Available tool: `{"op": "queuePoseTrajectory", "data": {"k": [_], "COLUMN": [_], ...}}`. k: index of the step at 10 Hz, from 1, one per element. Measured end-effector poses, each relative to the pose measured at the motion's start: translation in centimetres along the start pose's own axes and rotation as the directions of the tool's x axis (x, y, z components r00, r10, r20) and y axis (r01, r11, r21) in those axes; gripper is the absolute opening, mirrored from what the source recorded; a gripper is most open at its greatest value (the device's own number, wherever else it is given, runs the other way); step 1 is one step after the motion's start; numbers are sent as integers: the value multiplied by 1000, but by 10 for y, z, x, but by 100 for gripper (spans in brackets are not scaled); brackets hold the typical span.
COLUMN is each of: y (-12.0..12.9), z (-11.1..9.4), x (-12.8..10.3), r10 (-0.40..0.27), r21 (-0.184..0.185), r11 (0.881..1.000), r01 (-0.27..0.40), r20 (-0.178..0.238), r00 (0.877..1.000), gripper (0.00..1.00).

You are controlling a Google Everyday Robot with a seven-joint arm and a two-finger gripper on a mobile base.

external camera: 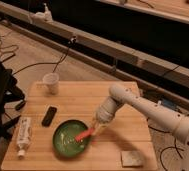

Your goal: Place the pepper in the ceramic bowl

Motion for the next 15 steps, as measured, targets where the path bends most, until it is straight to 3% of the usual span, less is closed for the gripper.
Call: {"op": "queuePoseTrajectory", "data": {"k": [3, 6, 10, 15], "y": [-11, -12, -3, -3], "z": [1, 3, 20, 19], "x": [-17, -32, -65, -65], "r10": [-43, -70, -131, -133], "r21": [-5, -11, -56, -57], "r11": [999, 997, 990, 990], "r01": [43, 70, 130, 132], "r20": [-27, -29, -6, -6], "r00": [999, 997, 991, 991], "gripper": [19, 22, 61, 63]}}
